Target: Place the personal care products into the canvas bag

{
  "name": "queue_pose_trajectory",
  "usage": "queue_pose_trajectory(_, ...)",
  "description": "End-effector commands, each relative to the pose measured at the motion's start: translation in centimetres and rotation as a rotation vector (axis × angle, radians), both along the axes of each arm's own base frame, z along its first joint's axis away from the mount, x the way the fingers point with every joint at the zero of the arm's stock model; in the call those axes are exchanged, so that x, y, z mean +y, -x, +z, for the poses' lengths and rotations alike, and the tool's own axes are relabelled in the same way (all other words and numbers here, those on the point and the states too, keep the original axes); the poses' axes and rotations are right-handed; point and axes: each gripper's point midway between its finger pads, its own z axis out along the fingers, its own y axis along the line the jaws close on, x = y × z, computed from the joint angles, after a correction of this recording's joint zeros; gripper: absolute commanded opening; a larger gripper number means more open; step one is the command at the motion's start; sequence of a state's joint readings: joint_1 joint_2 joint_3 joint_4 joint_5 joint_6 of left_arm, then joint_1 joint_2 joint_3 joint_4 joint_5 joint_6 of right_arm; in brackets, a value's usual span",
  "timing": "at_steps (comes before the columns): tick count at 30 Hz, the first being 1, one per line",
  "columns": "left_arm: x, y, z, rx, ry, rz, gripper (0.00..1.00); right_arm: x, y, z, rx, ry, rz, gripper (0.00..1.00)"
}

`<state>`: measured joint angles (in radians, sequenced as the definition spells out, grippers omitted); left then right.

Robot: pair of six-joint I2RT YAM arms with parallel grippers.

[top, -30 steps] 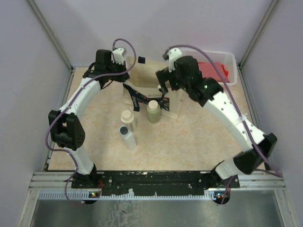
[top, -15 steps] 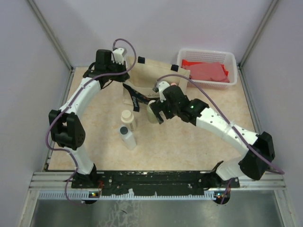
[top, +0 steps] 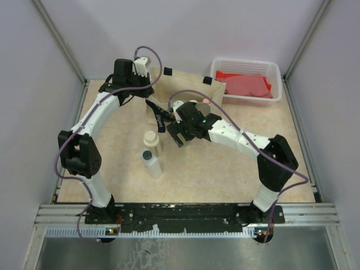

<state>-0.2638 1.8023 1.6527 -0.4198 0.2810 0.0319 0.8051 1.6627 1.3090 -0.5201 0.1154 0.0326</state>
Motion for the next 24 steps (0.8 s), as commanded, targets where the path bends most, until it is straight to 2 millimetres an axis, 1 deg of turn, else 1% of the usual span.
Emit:
queue_pose_trajectory(1, -0.2, -0.5, 2.5, -0.076, 0.017, -0.011, 0.00, 2.6, -3.0, 2.5, -0.121, -0.037, 0.023, 0.99)
queue_pose_trajectory(3, -0.2, -0.5, 2.5, -0.078, 0.020, -0.011, 0.00, 2.9, -3.7, 2.5, -0.137, -0.021, 0.024, 0.99)
queue_pose_trajectory(6, -0.2, -0.6, 2.4, -0.076, 0.021, -0.007, 0.00, 3.4, -4.4, 1.8, -0.141, -0.001, 0.035, 0.99)
queue_pose_trajectory(13, -0.1, -0.7, 2.4, -0.078, 0.020, 0.001, 0.00, 4.0, -5.2, 0.6, -0.145, 0.013, 0.043, 0.98)
queue_pose_trajectory(15, -0.1, -0.6, 2.4, -0.077, 0.018, 0.004, 0.00, 4.0, -5.2, 0.4, -0.137, 0.023, 0.048, 0.92)
queue_pose_trajectory(18, 0.0, -0.6, 2.3, -0.075, 0.016, 0.006, 0.00, 3.8, -4.9, 0.1, -0.127, 0.032, 0.053, 0.80)
queue_pose_trajectory(19, -0.1, -0.7, 2.3, -0.076, 0.016, 0.006, 0.00, 3.8, -4.9, 0.1, -0.126, 0.034, 0.054, 0.73)
queue_pose_trajectory(22, 0.0, -0.7, 2.2, -0.074, 0.017, 0.008, 0.00, 3.6, -4.8, 0.1, -0.136, 0.031, 0.049, 0.49)
queue_pose_trajectory(24, -0.1, -0.7, 2.1, -0.071, 0.018, 0.005, 0.00, 3.5, -4.8, 0.0, -0.138, 0.029, 0.044, 0.38)
